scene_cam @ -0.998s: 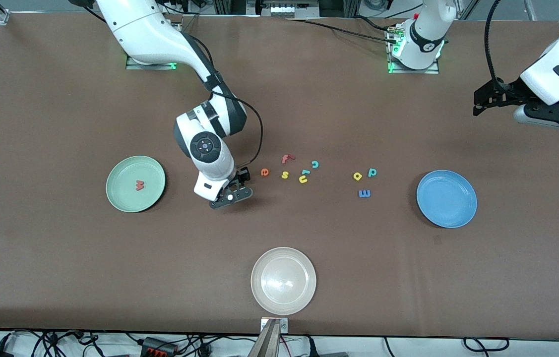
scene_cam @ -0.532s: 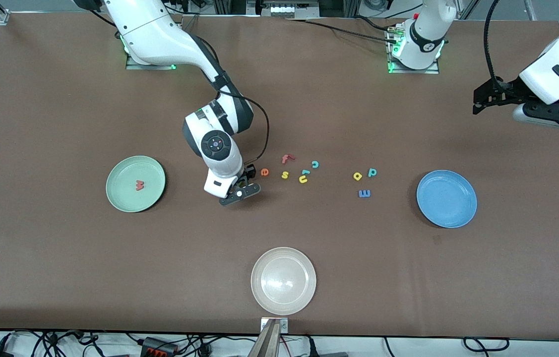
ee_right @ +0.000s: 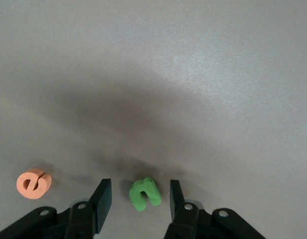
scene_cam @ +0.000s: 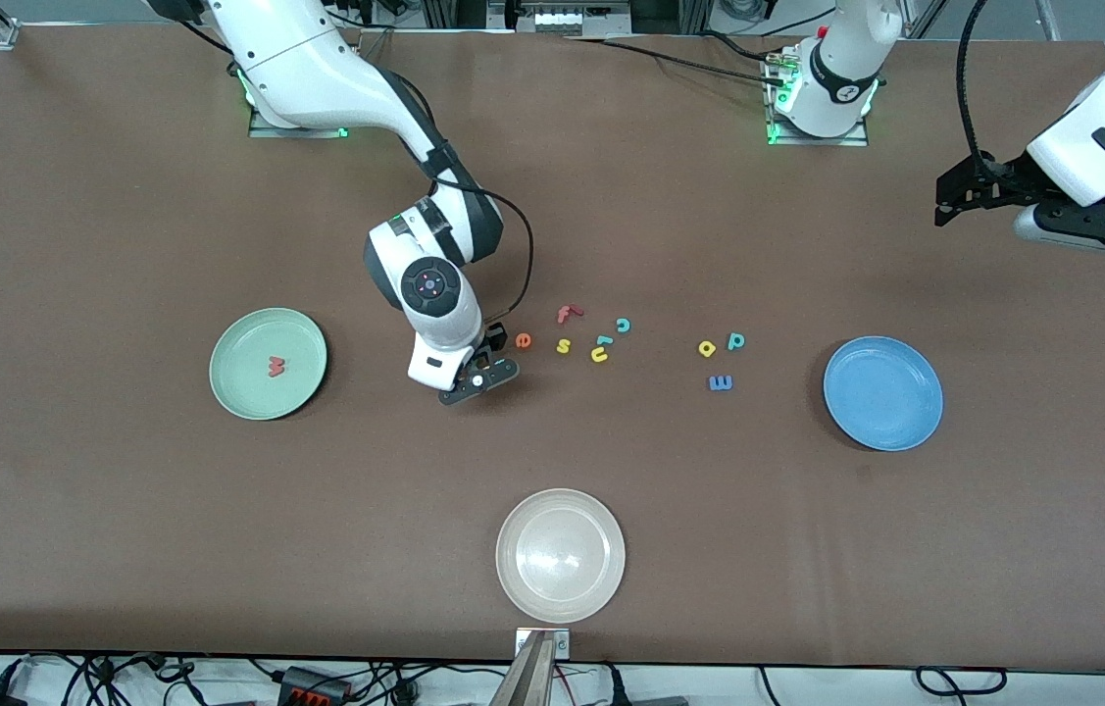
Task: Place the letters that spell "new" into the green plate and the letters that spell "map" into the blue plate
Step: 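Lower the right gripper onto the green n letter and grasp it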
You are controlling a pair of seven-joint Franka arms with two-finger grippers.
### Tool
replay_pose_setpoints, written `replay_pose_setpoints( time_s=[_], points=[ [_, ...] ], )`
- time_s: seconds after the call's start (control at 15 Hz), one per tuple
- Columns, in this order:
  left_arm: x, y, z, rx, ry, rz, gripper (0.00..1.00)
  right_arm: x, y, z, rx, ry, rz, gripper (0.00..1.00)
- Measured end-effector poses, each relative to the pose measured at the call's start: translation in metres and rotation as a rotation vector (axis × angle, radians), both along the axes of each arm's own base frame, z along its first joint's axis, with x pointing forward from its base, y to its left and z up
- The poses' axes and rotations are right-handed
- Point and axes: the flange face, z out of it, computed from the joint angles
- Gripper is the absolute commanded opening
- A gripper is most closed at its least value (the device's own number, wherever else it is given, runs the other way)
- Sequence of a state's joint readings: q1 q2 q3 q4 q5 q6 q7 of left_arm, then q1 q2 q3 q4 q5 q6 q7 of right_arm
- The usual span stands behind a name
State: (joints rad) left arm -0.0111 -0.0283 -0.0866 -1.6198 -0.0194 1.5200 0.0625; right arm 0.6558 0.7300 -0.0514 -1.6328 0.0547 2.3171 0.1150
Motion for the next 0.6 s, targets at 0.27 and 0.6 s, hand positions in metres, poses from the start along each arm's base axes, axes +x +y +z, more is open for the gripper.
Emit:
replay_pose_setpoints(
  time_s=[0.27,0.6],
  points=[
    [-0.0001,-0.0009,0.0001,0.000,0.000,-0.002,1.00,-0.0060,-0.0005,-0.0079,-0.021,0.031,0.006,0.56],
    [-0.0002,-0.0013,0.0001,0.000,0.000,-0.002,1.00,-0.0073,-0.0016,-0.0109,-0.028,0.042,0.018,0.46]
  ],
)
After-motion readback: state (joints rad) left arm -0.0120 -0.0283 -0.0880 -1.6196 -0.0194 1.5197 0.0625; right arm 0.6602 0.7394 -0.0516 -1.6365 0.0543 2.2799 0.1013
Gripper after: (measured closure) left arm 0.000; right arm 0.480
